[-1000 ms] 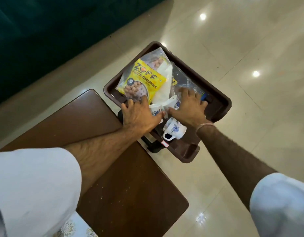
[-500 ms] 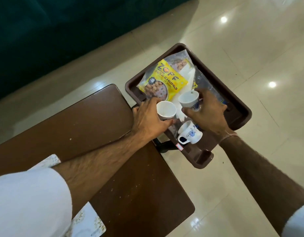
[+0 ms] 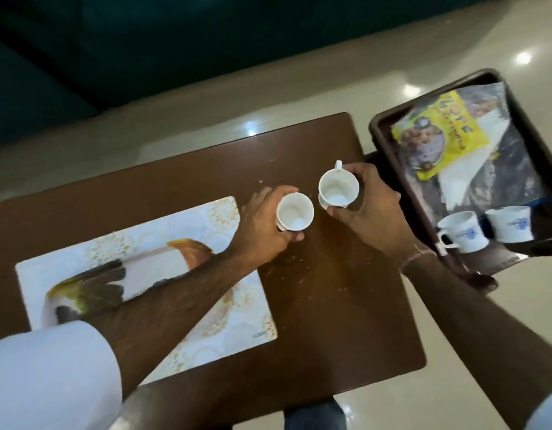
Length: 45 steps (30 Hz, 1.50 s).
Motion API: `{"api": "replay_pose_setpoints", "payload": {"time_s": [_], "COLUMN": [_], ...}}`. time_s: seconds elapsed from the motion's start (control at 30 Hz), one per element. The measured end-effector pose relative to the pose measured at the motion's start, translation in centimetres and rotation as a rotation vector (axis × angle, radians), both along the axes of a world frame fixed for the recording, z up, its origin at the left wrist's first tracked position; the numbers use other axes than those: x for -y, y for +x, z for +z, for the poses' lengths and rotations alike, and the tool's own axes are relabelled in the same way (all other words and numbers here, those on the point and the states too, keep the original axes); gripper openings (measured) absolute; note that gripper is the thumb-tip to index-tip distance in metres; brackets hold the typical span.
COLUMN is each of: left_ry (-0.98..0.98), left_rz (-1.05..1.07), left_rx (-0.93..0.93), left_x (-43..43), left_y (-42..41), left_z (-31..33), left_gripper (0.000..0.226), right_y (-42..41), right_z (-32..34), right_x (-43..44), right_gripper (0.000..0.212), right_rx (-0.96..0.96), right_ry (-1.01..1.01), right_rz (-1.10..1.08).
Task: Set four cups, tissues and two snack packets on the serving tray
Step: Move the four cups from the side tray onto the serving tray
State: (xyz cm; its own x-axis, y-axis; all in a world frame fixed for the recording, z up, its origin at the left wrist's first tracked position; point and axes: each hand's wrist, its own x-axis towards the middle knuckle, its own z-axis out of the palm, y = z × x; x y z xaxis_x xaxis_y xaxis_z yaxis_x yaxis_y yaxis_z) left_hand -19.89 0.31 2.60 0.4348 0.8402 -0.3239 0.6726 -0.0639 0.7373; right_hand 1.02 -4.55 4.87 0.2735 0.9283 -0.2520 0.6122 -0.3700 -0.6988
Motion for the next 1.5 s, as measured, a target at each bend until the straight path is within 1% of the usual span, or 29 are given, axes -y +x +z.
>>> {"api": "replay_pose_setpoints", "payload": {"time_s": [0.13,0.2,0.27,0.33,0.4,0.47,0.53,0.7,0.9,1.03,1.1,1.17,1.2,1.3,1.33,1.4,1.5], "left_ry": [-0.001,-0.020,-0.044,-0.009,0.046,0.054,0.072,0.032,0.074,0.093,0.084,0.092,0.110,0.194,0.219,0.255,0.290], "left_rz": [0.112,0.157,0.204,0.239,0.271,0.317,0.360,0.436,0.481,0.537,0.575,0.593,0.586,0.489,0.464,0.451,0.419], "left_rx": [-0.022,-0.027,0.008,0.033,0.049,0.011,-0.020,-0.035,-0.026,-0.034,-0.045,-0.054,-0.054,-0.031,-0.025,-0.040,-0.106], "left_x": [1.3,2.1,3.1,4.2,5.4,6.8,8.2,11.2,13.7,15.0,15.3,15.4,15.6,15.5,15.2,14.0,11.4], "left_y": [-7.5,-11.3,-14.9,-18.2,-21.0,-23.7,-25.9,-29.6,-31.4,-32.1,-32.3,-32.5,-32.7,-33.2,-33.4,-33.7,-32.5], "left_z": [-0.3,-0.4,-0.5,-0.4,-0.5,-0.8,-1.1,-2.3,-3.6,-4.3,-4.3,-4.2,-4.1,-3.2,-2.8,-1.9,-0.5], "left_gripper": [0.080,0.081,0.080,0.072,0.071,0.073,0.070,0.076,0.075,0.080,0.087,0.093,0.095,0.102,0.103,0.096,0.078], "right_y": [-6.8,-10.1,-13.1,-16.2,-18.9,-21.8,-24.5,-30.0,-34.2,-36.4,-37.2,-37.8,-38.0,-38.1,-37.8,-36.9,-34.1], "right_z": [-0.3,-0.5,-0.7,-0.8,-1.1,-1.5,-1.9,-3.1,-3.7,-3.7,-3.8,-4.1,-4.2,-4.0,-4.0,-3.7,-3.0], "right_x": [-1.2,-1.7,-2.1,-2.4,-2.7,-2.9,-3.2,-3.8,-5.0,-5.7,-5.8,-5.8,-5.7,-5.1,-4.9,-4.5,-3.9], "right_gripper": [0.068,0.070,0.069,0.070,0.069,0.065,0.062,0.061,0.058,0.053,0.052,0.056,0.061,0.088,0.092,0.090,0.082], "right_rx": [-0.019,-0.063,-0.109,-0.124,-0.134,-0.150,-0.141,-0.073,0.010,0.027,0.042,0.051,0.062,0.119,0.123,0.113,0.099], "right_ry": [-0.062,-0.084,-0.075,-0.070,-0.061,-0.065,-0.079,-0.120,-0.125,-0.111,-0.114,-0.117,-0.126,-0.170,-0.172,-0.164,-0.127], "right_rz": [0.162,0.241,0.312,0.384,0.463,0.565,0.651,0.863,1.110,1.223,1.256,1.265,1.269,1.268,1.248,1.171,0.964]}}
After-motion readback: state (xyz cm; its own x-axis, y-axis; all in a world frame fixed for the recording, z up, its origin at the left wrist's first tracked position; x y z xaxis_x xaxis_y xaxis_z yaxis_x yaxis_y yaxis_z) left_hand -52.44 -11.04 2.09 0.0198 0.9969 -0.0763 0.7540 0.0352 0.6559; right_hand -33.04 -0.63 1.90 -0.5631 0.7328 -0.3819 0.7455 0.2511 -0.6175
